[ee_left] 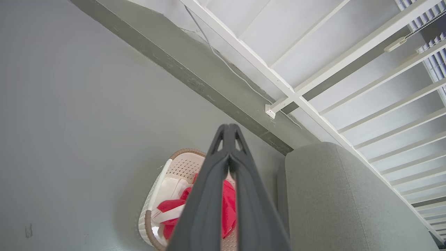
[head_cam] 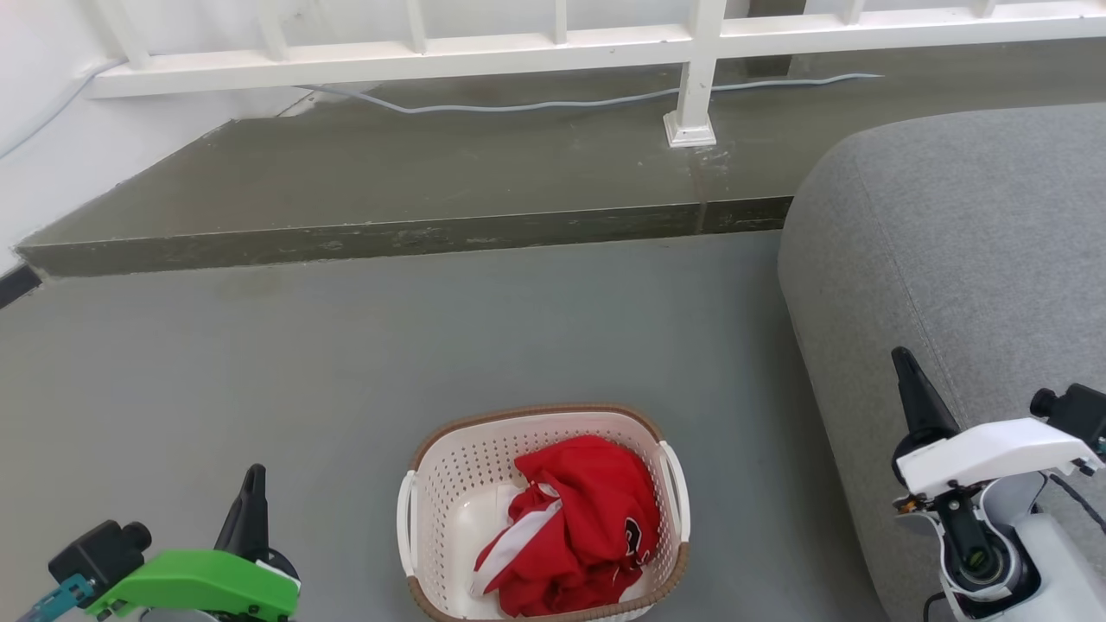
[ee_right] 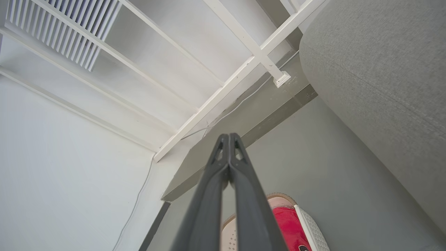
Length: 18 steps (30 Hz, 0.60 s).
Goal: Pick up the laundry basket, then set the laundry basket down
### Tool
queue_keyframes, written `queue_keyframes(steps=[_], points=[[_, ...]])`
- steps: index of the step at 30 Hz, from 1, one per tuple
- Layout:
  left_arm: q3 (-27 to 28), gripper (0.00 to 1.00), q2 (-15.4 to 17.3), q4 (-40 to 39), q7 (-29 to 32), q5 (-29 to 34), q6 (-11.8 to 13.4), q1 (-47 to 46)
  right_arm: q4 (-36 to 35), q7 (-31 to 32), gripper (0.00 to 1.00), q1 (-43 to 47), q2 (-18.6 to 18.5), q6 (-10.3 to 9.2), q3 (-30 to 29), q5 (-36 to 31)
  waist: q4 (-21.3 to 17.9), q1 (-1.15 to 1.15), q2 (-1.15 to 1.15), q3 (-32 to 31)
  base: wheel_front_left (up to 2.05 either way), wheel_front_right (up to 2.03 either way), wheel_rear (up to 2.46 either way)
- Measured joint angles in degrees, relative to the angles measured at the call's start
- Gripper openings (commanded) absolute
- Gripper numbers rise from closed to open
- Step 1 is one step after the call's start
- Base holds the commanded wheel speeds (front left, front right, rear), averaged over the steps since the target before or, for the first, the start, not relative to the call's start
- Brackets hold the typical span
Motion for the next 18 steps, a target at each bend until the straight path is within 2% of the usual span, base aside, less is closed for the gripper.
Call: queue_keyframes(steps=[18], points=[[2.5, 0.00, -0.5, 2.4, 2.7, -12.9, -2.3, -1.8, 1.2, 3.0, 0.00, 0.0, 2.1, 2.52, -5.0, 12.3, 0.9, 0.00, 0.00, -0.4, 0.00, 0.00, 0.00]])
